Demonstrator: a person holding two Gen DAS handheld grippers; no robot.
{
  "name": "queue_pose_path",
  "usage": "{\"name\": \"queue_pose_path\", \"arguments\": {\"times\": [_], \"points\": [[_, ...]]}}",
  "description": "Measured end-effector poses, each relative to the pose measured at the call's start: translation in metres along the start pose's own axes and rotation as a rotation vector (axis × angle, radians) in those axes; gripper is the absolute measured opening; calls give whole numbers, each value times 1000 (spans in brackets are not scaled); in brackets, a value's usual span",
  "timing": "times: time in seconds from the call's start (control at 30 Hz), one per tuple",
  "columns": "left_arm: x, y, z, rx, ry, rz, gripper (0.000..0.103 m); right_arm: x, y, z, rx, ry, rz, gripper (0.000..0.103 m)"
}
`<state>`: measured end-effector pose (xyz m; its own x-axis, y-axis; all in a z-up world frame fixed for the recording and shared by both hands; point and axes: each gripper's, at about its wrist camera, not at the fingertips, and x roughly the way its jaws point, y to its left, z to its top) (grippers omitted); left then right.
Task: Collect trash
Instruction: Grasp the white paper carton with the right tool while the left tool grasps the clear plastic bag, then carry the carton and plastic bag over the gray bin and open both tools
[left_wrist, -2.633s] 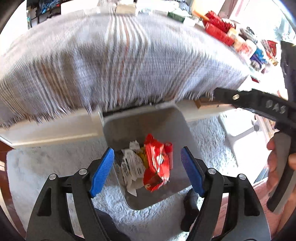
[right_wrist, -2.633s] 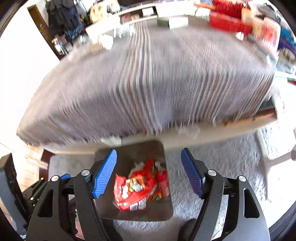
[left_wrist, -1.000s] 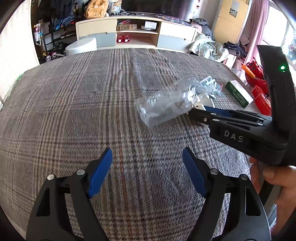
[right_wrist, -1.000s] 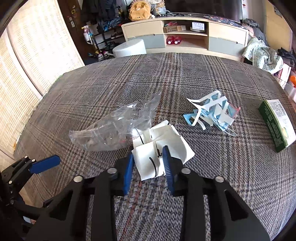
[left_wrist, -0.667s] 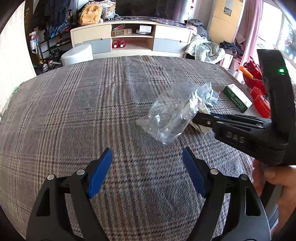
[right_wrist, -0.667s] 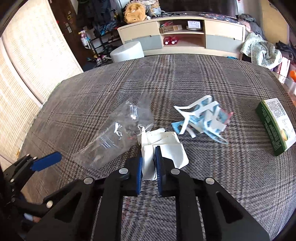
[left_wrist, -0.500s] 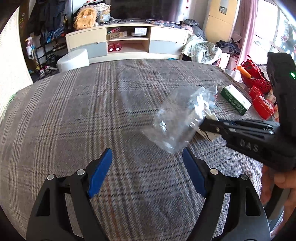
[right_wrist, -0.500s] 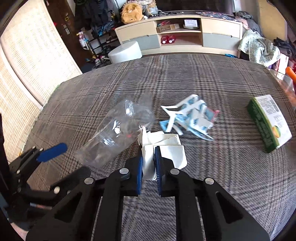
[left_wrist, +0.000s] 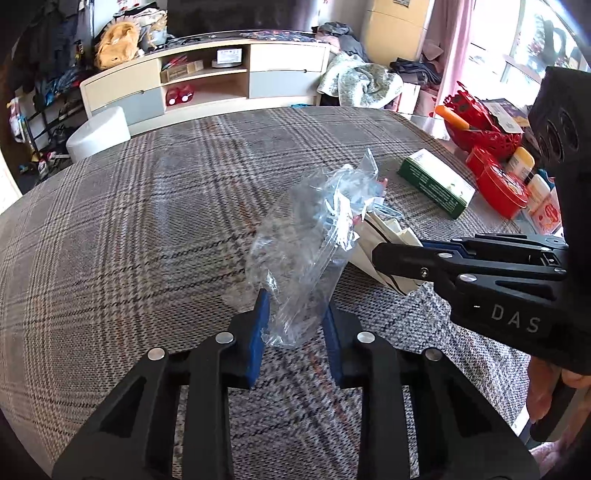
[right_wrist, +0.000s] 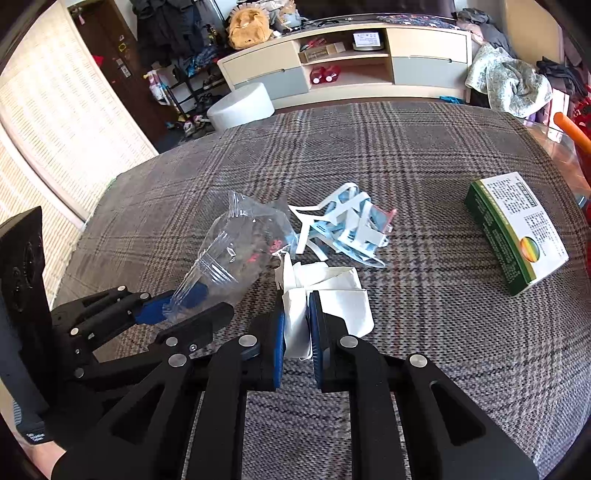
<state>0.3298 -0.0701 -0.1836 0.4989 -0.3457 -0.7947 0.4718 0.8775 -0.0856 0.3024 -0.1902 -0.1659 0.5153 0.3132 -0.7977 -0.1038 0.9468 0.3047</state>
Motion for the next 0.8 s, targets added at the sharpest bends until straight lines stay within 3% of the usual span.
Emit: {"name": "queue_pose_path", "arguments": {"times": [0.2,0.4,0.63,0.8], "points": [[-15,-9,-8,-21,9,-3,18,-14,-2,-11,10,-2,1,13],[-66,-37,-32,-19,-2,30,18,-62,8,-43,-4,-22,-10,14],[-128,-73,-90,-52,-15,52,18,-121,17,-108,-6,-26,-21,14],[-154,-94,-153,-96,-1,-4,18,-148,9,-170,37,-13,9,14]]}}
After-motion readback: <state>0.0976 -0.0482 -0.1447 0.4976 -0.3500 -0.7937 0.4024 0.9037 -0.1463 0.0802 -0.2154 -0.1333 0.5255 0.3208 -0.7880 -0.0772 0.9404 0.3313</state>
